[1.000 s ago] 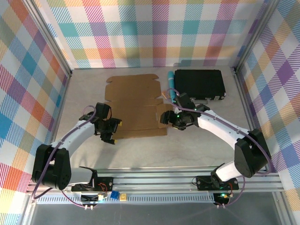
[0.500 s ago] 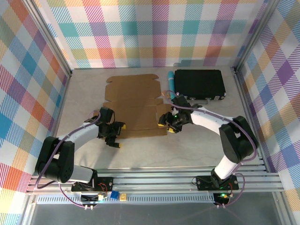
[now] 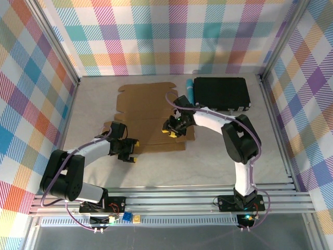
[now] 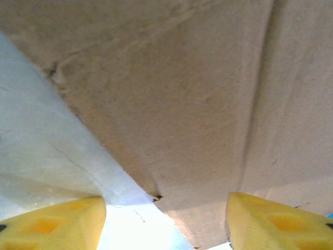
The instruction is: Fold the paper box
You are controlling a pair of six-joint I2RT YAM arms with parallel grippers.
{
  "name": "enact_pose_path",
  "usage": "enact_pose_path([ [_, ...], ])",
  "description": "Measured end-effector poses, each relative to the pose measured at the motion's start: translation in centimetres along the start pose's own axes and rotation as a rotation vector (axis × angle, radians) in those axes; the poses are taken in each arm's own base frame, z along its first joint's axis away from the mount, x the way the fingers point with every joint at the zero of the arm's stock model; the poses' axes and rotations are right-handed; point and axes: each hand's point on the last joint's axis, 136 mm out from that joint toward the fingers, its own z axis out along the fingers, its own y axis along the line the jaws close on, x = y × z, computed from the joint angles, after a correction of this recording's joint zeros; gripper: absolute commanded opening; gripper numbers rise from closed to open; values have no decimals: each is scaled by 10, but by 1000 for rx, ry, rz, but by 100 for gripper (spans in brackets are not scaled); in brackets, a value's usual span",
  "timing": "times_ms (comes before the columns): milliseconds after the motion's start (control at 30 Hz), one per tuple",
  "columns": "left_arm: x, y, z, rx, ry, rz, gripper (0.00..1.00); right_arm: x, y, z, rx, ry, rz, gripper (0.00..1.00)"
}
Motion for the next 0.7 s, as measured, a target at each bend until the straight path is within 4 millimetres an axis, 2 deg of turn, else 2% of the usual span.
enact_pose_path([
  [133,0,3,-1,7,0,0,49,7,-23,15,78,59,28,35],
  [267,0,-3,-1,41,-2,17,42,12,-31,16,105,83,31,35],
  [500,-5,-55,-8,257,-66,106,39,15,-32,15,109,93,19,35],
  [700,-7,-69,-12,318,-91,137,32,14,-31,14,108,94,8,36],
])
